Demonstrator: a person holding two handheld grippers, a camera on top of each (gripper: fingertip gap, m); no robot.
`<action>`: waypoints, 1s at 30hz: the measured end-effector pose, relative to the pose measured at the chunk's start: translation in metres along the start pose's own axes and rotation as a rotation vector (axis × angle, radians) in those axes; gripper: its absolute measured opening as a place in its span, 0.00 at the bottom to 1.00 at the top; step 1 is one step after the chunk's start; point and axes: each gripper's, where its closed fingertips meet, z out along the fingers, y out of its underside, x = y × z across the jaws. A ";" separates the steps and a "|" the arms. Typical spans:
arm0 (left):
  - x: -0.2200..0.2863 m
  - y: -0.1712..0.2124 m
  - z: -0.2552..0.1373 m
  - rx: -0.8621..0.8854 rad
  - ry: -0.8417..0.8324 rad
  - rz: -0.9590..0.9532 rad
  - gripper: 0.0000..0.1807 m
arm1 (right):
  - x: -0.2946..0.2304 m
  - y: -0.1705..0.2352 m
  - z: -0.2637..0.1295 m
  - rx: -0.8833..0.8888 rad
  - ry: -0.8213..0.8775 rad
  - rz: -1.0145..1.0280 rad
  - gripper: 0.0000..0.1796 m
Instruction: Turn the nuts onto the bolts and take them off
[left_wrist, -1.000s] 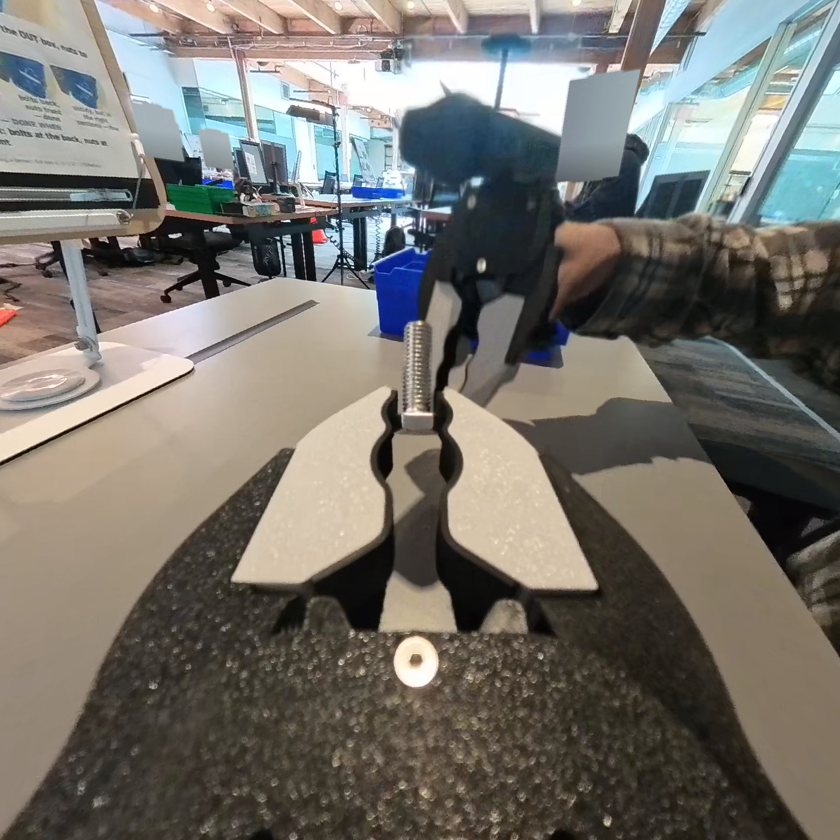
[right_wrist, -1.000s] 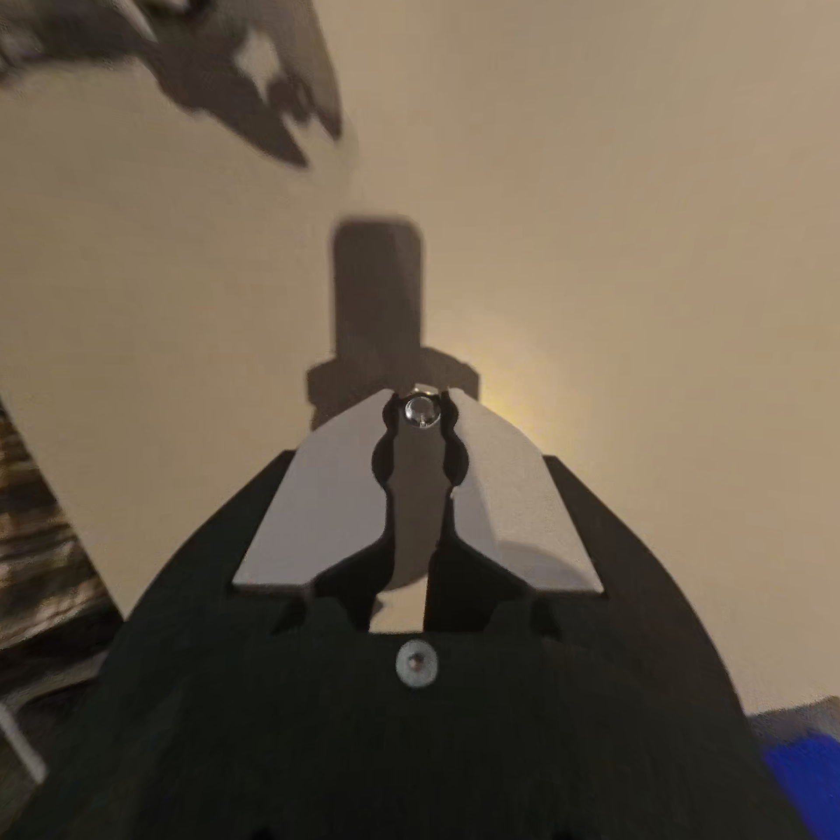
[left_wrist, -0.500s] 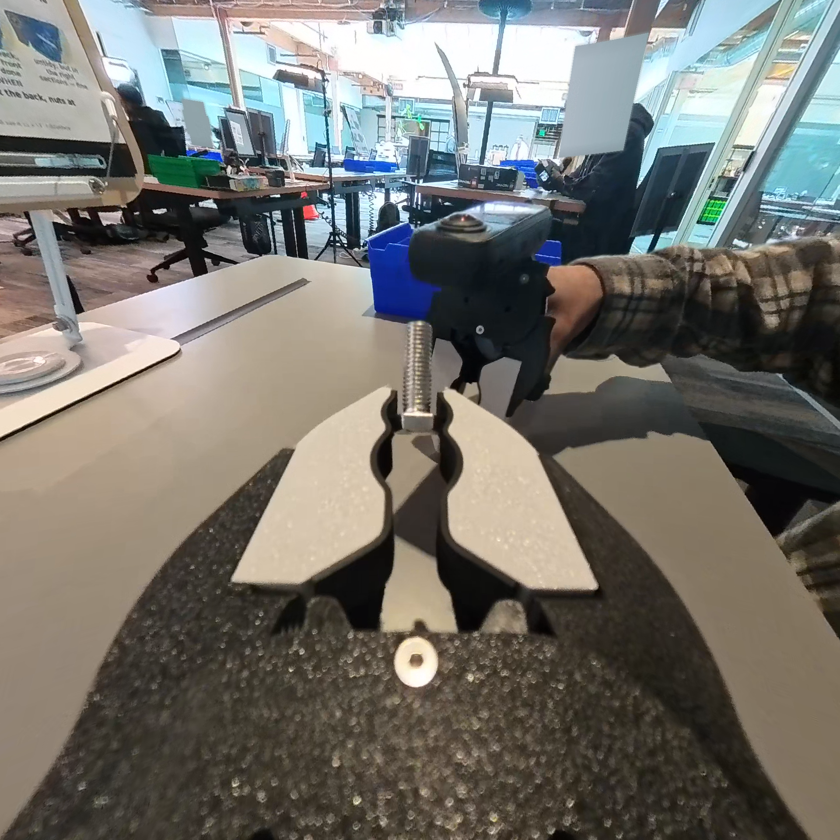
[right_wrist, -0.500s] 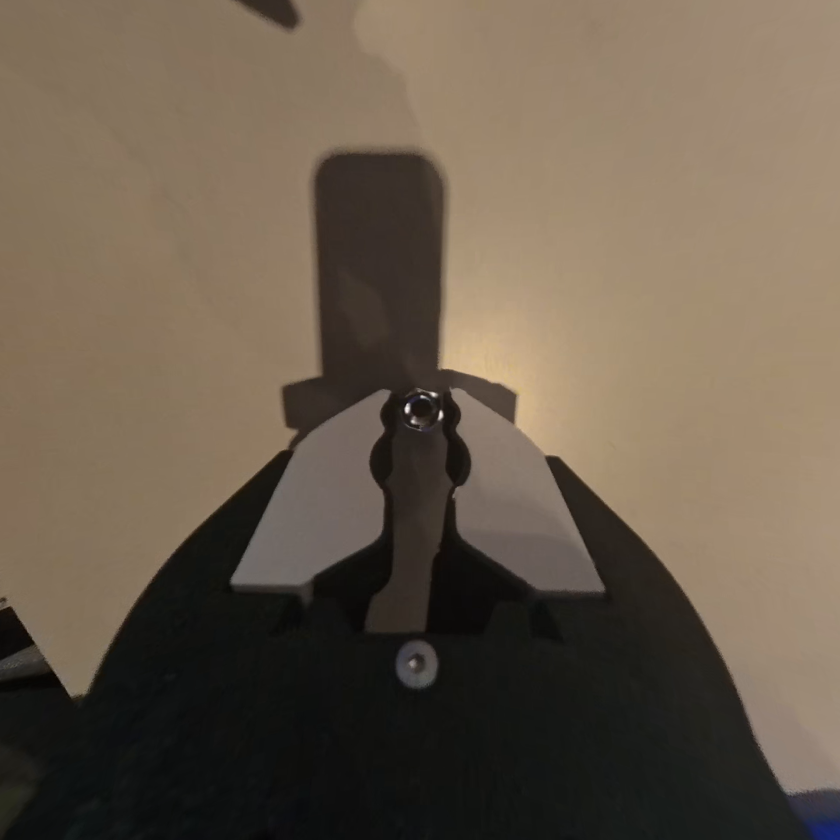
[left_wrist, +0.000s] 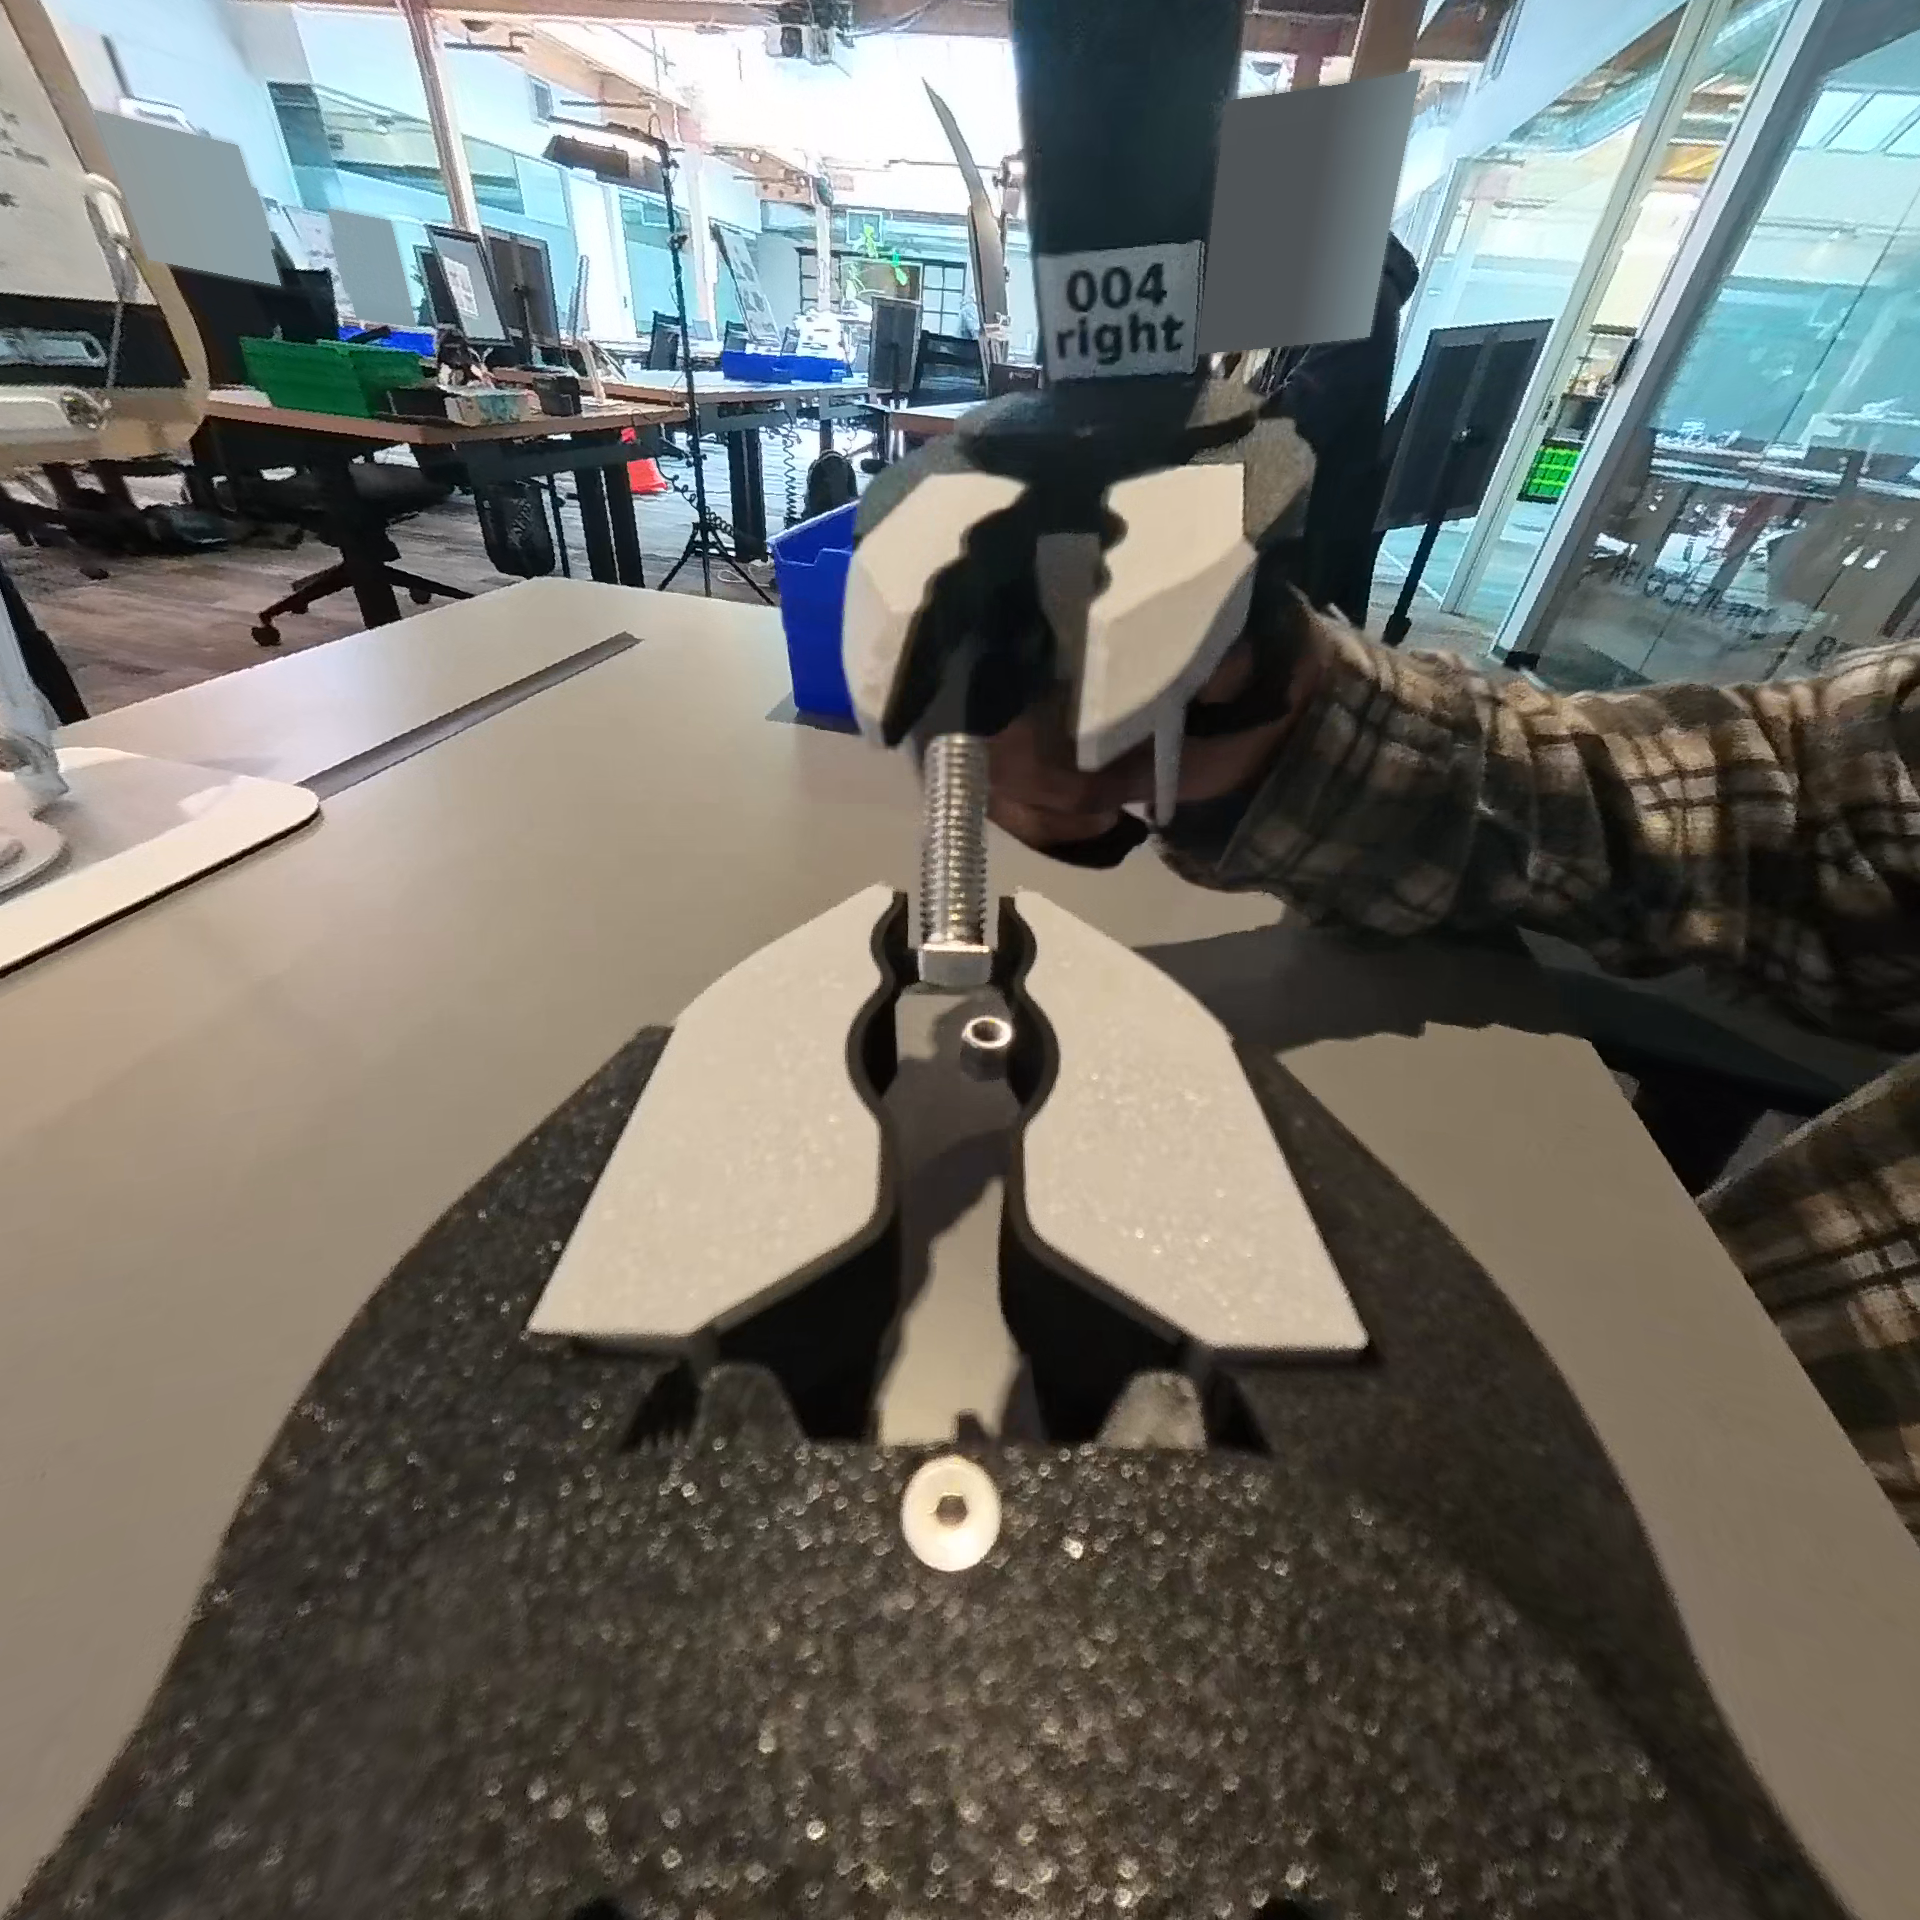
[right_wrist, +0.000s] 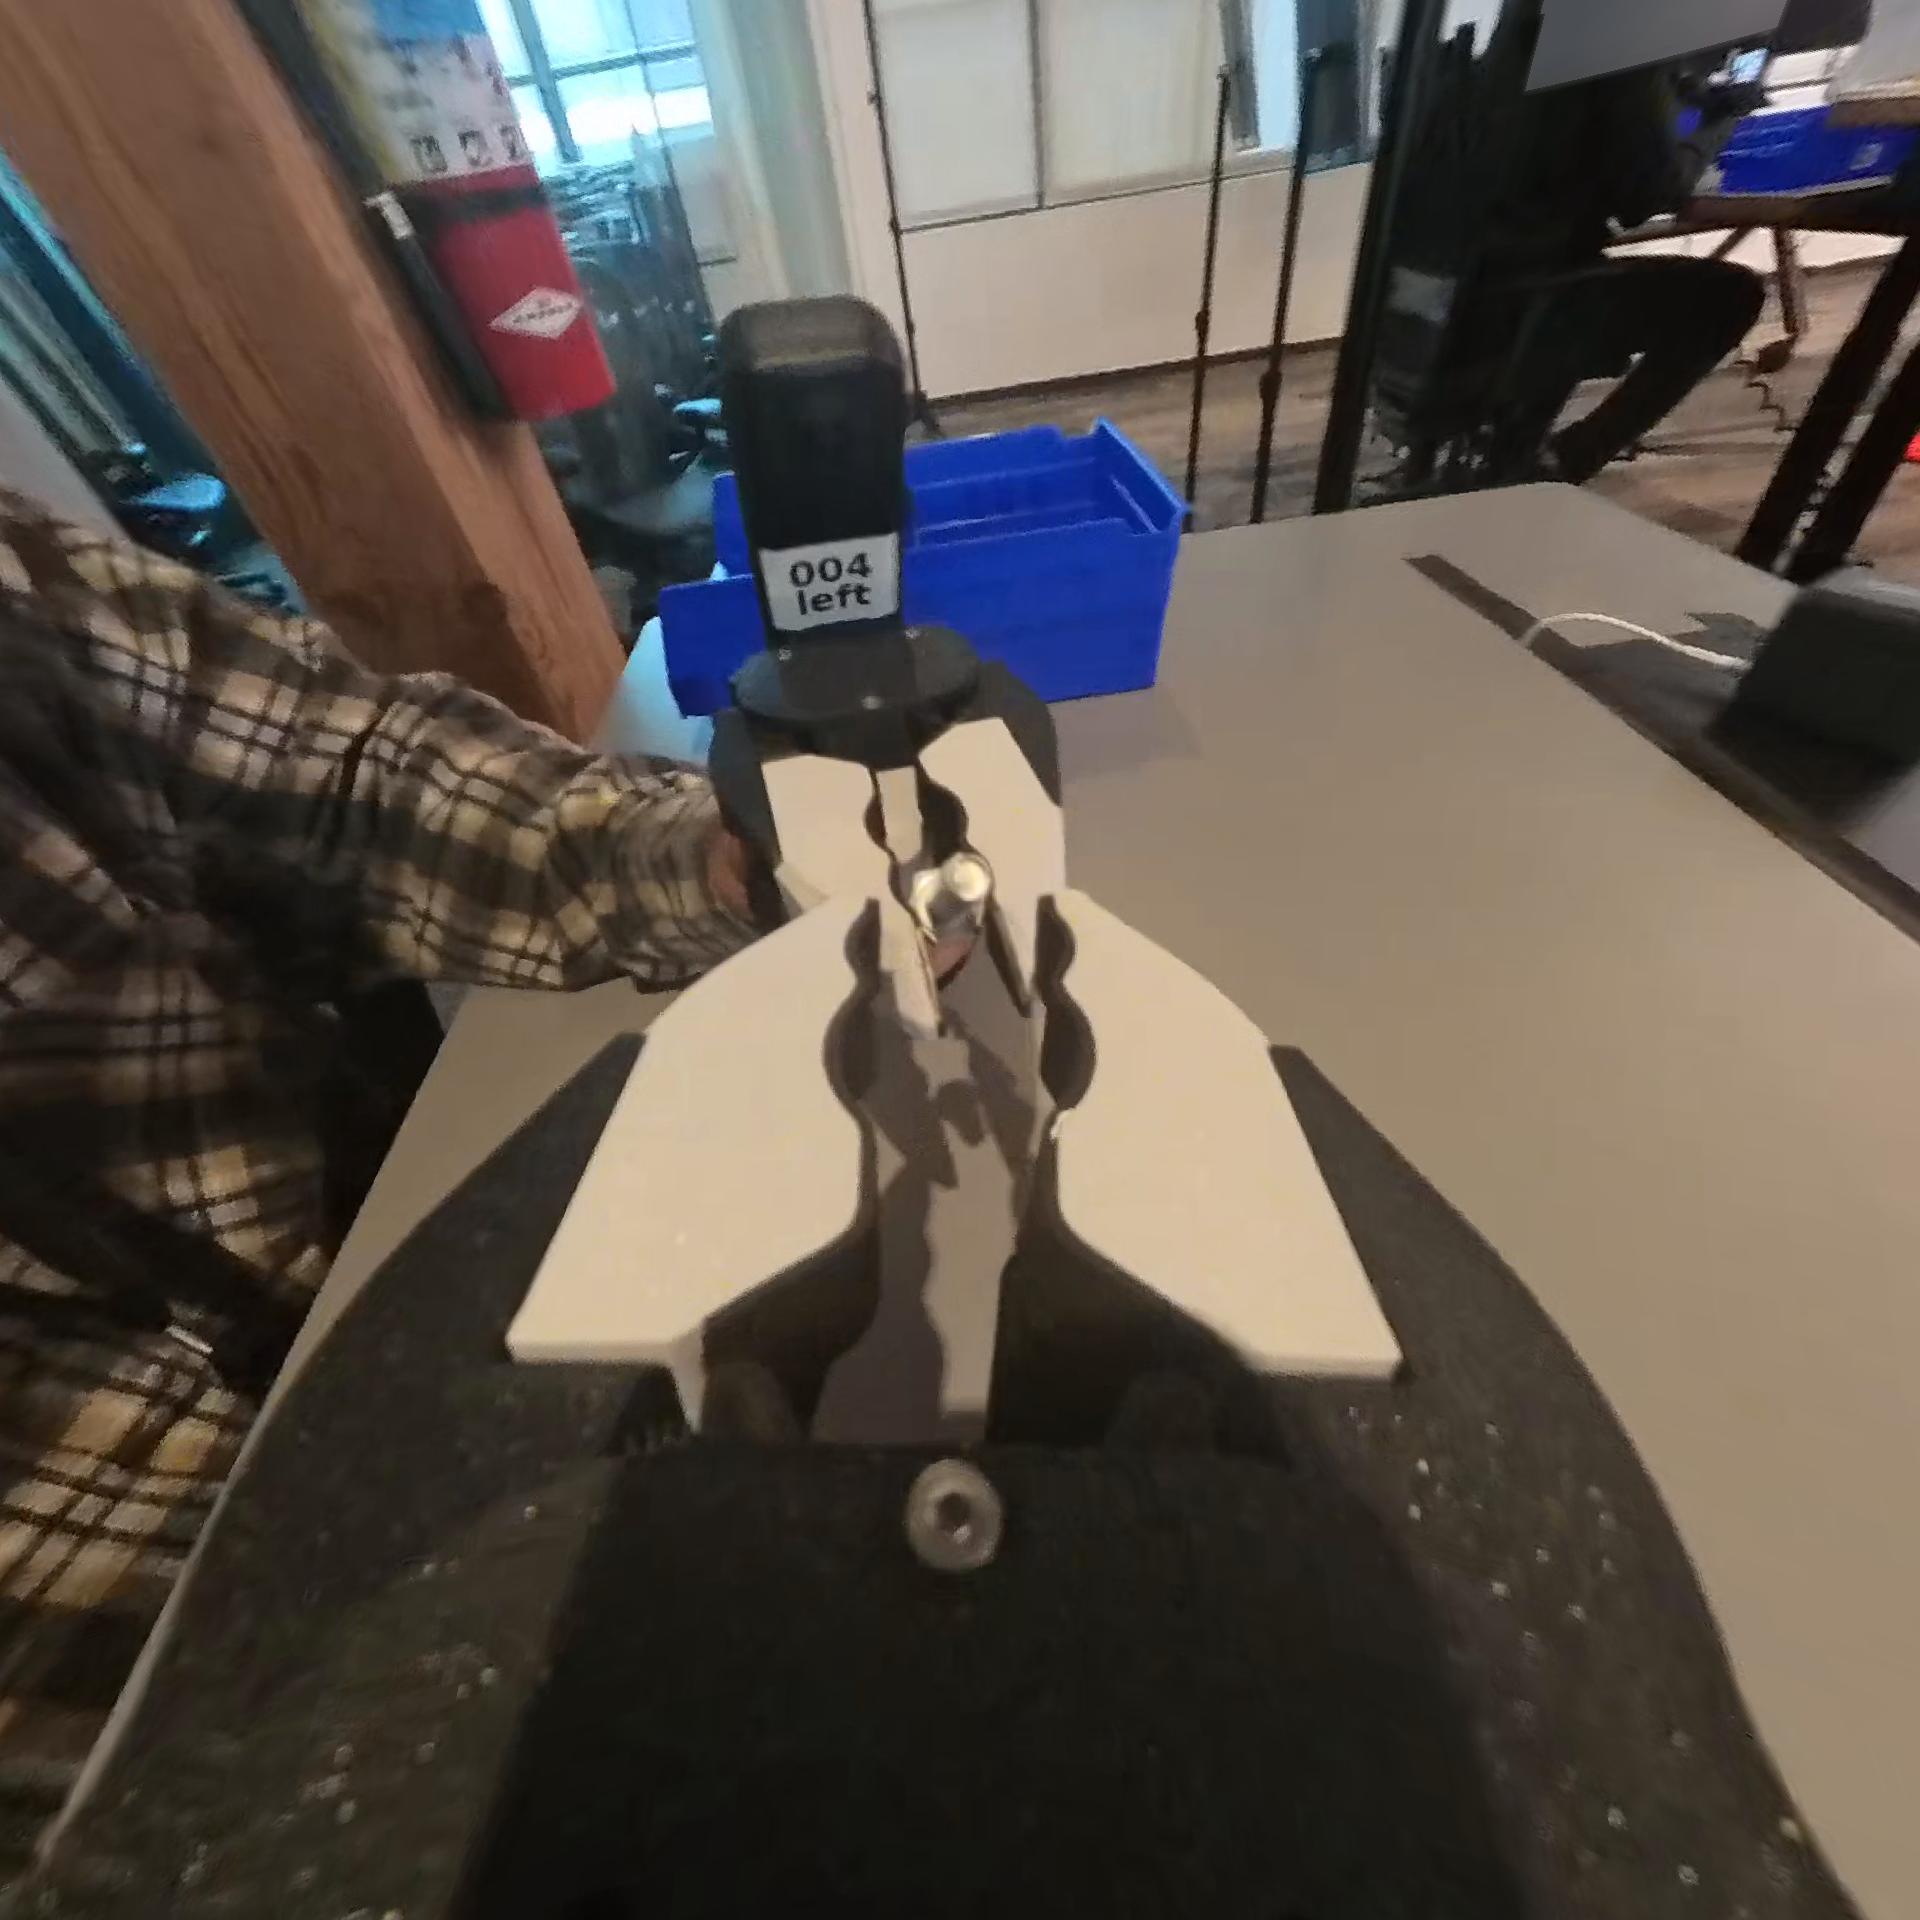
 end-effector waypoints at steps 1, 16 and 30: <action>0.000 0.000 0.000 0.001 0.000 0.001 0.09 | -0.002 0.000 0.005 -0.001 -0.011 -0.008 0.15; -0.003 0.015 0.004 -0.110 0.005 -0.011 0.19 | 0.007 0.008 0.026 -0.278 -0.047 -0.144 0.05; -0.006 0.030 0.007 -0.205 -0.002 0.049 0.32 | 0.009 0.025 0.020 -0.475 -0.102 -0.112 0.05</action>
